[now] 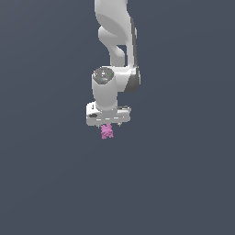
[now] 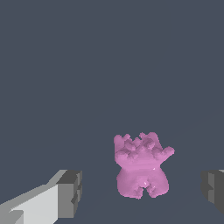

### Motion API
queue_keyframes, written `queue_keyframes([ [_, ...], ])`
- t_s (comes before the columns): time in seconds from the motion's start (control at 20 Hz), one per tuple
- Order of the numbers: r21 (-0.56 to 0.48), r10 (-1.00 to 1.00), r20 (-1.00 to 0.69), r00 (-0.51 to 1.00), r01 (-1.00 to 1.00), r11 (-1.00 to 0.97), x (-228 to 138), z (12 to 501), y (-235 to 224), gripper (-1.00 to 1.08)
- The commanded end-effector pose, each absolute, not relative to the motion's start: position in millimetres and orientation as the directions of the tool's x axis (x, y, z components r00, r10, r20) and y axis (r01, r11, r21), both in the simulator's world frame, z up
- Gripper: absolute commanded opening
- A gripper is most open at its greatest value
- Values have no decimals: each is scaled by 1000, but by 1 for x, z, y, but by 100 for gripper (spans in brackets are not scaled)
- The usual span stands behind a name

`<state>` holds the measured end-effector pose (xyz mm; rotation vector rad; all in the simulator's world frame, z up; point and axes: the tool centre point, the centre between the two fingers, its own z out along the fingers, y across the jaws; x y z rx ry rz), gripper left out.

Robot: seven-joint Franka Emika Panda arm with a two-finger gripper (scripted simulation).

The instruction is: Pick up the object and move it to a goal position.

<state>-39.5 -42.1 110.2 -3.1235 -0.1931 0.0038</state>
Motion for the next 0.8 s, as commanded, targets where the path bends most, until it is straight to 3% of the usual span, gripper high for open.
queue_keyframes([
  [0.0, -7, 156, 0, 988, 156, -988, -46, 101, -49, 100],
  [0.75, -1, 206, -1, 979, 206, -979, -59, 82, -61, 100],
])
